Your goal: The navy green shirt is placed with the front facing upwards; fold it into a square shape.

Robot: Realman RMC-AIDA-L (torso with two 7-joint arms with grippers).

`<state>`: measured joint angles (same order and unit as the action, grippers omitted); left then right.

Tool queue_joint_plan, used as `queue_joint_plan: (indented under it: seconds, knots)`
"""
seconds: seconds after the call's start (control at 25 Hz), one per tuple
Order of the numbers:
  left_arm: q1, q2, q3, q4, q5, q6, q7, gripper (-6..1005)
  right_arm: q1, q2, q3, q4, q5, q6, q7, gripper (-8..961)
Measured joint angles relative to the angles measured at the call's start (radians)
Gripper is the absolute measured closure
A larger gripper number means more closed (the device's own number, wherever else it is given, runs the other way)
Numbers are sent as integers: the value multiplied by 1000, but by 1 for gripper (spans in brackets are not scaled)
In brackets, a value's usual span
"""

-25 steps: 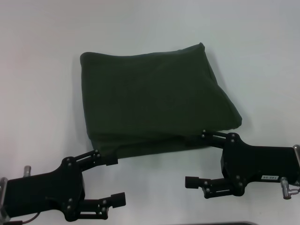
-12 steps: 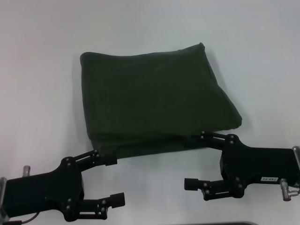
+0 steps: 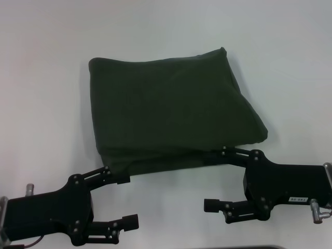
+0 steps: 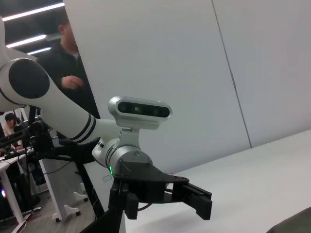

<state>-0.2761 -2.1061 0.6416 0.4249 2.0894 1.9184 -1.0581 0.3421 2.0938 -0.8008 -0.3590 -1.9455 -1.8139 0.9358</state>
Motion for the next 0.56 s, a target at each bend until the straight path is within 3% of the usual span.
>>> queue_joint_plan:
  seconds: [0.56]
  knots:
    - [4,-2,1,0,1,0,0,65,2,-2,0,12,-3,-1,-2,25]
